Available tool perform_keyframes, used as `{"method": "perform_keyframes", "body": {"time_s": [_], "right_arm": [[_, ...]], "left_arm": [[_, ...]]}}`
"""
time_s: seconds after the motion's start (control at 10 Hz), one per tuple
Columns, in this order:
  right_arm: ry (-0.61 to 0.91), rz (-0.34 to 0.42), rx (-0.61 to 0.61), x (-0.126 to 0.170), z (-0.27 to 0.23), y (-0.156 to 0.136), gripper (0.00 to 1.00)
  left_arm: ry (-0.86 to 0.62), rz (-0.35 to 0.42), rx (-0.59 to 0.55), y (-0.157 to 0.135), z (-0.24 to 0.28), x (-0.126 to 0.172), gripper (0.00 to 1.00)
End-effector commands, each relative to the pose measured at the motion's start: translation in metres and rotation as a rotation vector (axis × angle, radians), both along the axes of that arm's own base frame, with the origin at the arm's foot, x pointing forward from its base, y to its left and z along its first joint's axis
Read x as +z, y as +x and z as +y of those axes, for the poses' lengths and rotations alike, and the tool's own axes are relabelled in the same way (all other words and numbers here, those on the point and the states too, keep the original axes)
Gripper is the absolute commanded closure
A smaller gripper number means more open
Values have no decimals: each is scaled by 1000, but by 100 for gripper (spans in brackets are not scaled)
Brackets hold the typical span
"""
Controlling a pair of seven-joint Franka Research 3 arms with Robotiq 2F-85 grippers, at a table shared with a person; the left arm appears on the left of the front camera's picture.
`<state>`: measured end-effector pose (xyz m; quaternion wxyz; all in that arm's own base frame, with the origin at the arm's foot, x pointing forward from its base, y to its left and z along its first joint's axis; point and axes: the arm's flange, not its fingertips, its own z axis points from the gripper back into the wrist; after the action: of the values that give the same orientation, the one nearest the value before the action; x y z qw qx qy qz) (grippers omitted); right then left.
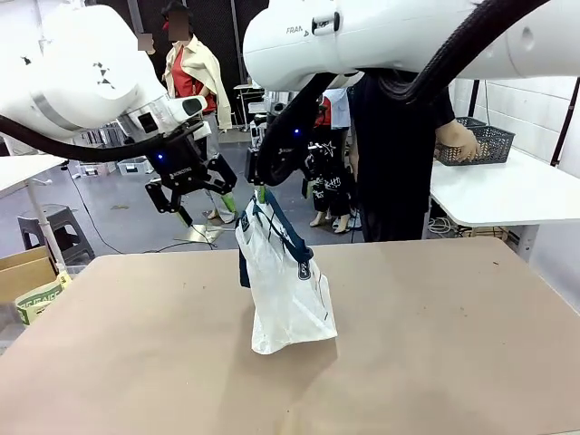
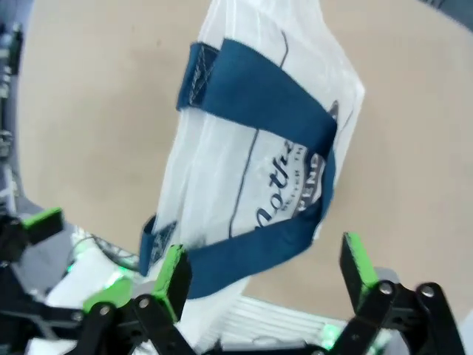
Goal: Transfer purchased items from the store into the shopping bag.
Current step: Open the Reusable shopping bag in the center of the table.
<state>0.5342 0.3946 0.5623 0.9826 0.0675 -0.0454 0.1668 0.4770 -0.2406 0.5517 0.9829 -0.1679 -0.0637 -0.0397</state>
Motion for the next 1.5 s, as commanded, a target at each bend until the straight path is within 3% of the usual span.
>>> {"method": "perform_keyframes", "body": {"time_s": [0.0,0.9,1.4], "right_arm": [[33,-5,-74,5,13,12,0],[8,75,-116,-24,16,28,0],[6,80,-119,-22,8,24,0]], "left_arm": [[-63,0,-6,9,-10,4,0],[-99,85,21,17,-10,-27,0],[-131,69,64,8,9,-27,0]]}}
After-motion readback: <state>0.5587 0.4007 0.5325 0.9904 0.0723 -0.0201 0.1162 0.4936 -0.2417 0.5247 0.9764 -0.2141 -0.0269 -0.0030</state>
